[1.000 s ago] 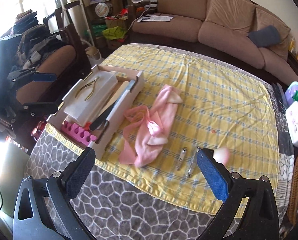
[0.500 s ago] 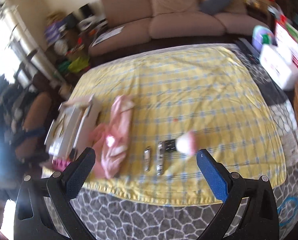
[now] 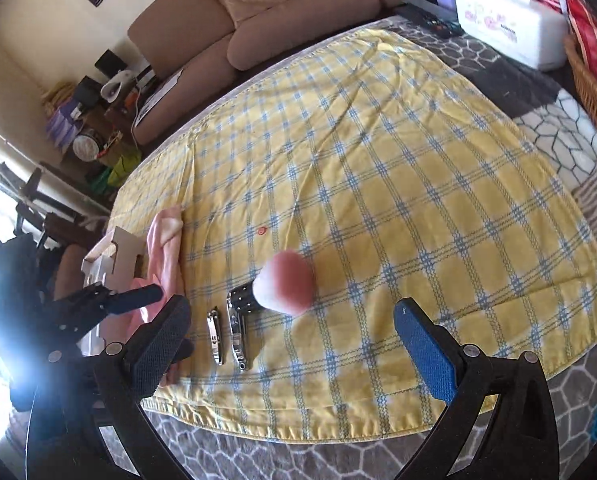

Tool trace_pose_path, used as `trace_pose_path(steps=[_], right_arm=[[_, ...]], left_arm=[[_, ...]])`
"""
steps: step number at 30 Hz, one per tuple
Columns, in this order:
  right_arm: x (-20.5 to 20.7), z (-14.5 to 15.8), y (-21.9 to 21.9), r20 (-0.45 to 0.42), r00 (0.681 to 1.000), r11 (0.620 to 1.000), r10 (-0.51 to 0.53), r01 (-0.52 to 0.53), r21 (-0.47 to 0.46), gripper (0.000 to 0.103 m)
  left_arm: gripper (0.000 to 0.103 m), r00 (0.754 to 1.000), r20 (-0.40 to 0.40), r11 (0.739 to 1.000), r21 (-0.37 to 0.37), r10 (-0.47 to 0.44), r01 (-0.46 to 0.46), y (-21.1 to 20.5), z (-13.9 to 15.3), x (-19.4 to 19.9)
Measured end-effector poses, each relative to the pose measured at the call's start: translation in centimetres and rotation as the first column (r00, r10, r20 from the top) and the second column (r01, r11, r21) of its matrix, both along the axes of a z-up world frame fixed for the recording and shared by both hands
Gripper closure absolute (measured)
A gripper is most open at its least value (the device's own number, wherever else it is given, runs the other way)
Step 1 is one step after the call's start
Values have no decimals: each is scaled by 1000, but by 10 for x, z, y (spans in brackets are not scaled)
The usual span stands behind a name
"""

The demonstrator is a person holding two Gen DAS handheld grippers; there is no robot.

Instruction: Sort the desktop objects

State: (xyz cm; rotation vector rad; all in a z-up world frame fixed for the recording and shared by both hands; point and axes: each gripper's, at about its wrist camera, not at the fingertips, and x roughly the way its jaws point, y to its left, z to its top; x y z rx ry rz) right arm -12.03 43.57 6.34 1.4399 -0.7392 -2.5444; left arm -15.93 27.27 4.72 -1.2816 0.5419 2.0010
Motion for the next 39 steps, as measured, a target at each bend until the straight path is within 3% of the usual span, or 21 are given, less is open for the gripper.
trace_pose_path(steps=[7, 9, 11, 13, 17, 20, 24, 28, 32, 36, 39], right_arm=[[3, -14, 12, 3, 1000, 1000, 19, -19, -8, 1], [4, -13, 13, -2, 1000, 1000, 26, -26, -1, 1], [4, -13, 14, -10, 1000, 1000, 29, -29, -3, 1], [4, -13, 14, -16, 999, 1000, 31, -31, -2, 1], [6, -12, 15, -22, 999, 999, 32, -32, -1, 1], [7, -12, 16, -19, 1000, 1000, 24, -24, 1, 1], [10, -7, 16, -30, 999, 1000, 13, -13, 0, 1], [10, 11, -3, -65, 996, 997, 58, -54, 51, 1], [1, 29, -53, -106, 980, 981, 166, -154, 115, 5], [-18, 37, -127, -110, 938, 935, 329, -307, 177, 20], [-33, 35, -188, -92, 889, 872, 449, -414, 259, 30]], left_arm=[[39, 997, -11, 997, -18, -80, 80, 30, -17, -8], [48, 995, -2, 994, -47, -99, 99, 37, -24, -10], [66, 994, 17, 993, -58, -104, 104, 41, -29, -13], [70, 995, 28, 993, -58, -99, 101, 45, -32, -16], [73, 995, 63, 997, -13, -80, 81, 42, -31, -22], [74, 995, 102, 997, 76, -15, 8, 30, -20, -33], [74, 986, 162, 971, 225, 49, -85, -2, 15, -46], [74, 987, 137, 936, 328, 83, -124, -53, 68, -45], [74, 984, 107, 900, 399, 142, -174, -120, 111, -33], [74, 971, 104, 873, 426, 213, -238, -185, 126, -23], [74, 956, 122, 853, 431, 267, -294, -229, 122, -19]])
